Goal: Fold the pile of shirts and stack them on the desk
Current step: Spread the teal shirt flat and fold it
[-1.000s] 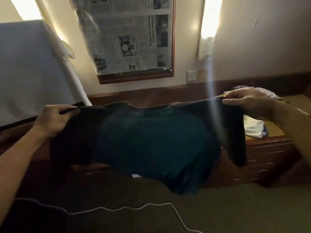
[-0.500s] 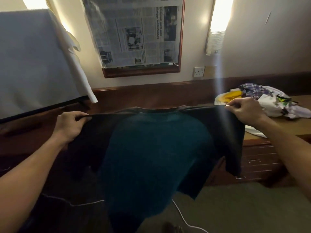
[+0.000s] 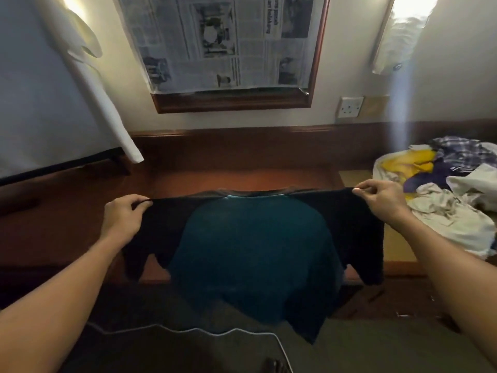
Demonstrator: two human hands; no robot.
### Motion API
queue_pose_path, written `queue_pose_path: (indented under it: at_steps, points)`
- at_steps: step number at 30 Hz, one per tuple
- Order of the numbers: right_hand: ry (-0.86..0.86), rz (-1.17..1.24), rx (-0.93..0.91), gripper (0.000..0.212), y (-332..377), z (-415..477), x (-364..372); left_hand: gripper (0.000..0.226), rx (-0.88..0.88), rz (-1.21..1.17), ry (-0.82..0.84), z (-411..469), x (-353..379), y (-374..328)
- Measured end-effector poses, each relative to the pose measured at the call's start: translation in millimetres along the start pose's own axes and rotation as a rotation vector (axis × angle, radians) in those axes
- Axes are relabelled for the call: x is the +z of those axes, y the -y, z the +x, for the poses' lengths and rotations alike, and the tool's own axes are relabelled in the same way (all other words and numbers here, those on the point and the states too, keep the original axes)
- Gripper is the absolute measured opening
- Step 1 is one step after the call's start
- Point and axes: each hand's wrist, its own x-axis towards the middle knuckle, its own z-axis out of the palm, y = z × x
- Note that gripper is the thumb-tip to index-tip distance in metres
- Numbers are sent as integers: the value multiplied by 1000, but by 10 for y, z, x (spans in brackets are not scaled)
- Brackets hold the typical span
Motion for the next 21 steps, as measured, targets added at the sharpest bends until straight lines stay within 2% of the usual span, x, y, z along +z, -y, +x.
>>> queue_pose_path:
  at_steps: [10,15,18,21]
  points:
    - [64,-30,72,9,47,1527,539,16,0,77,108,1528,868,90]
    - [123,-54,191,8,-34,2357,987,21,5,152,177,2385,1561,241]
    - [75,-83,201,14,-130,2856,1326,25,-29,174,157,2854,1975,287]
    - [-18,-145,236,21,-203,3124,1750,26,-21,264,68,3081,2455,234]
